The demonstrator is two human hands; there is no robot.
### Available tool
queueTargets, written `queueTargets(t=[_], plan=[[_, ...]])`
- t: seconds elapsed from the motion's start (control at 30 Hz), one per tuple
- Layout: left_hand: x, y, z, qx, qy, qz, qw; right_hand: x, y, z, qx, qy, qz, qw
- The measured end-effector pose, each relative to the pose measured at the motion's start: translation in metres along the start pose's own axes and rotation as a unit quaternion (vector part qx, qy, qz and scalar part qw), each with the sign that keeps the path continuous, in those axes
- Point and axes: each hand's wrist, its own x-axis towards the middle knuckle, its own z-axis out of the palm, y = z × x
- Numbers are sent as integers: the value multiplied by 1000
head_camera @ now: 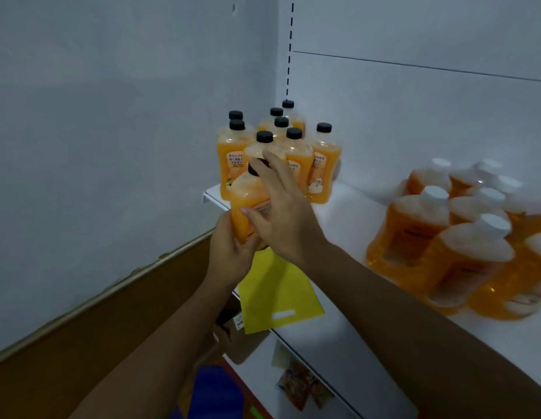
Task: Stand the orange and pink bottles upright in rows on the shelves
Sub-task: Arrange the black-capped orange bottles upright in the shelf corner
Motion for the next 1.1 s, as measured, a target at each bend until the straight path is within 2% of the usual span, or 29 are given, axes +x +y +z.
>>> queueTargets(t=[0.17, 0.27, 0.4, 0.5, 0.57, 0.77, 1.1], plan=[[32, -10, -17, 1, -1, -6, 1000, 17, 3, 20, -8, -23, -42, 999], [52, -18, -30, 10, -41, -43, 998, 12, 20, 31, -4, 25, -21, 999], [74, -18, -44, 22, -99, -76, 992, 0, 52, 40, -7, 100, 141, 985], [79, -18, -40, 19, -117, -74, 990, -6, 73, 44, 12, 107, 244, 964], [80, -19, -33, 21, -133, -71, 988, -9, 84, 46, 45, 95, 269, 957], [83, -18, -4, 20, -159, -58, 985, -12, 100, 43, 123, 54, 253, 958], [90, -21, 19, 28, -193, -64, 979, -14, 116, 43, 97, 4, 227, 969]])
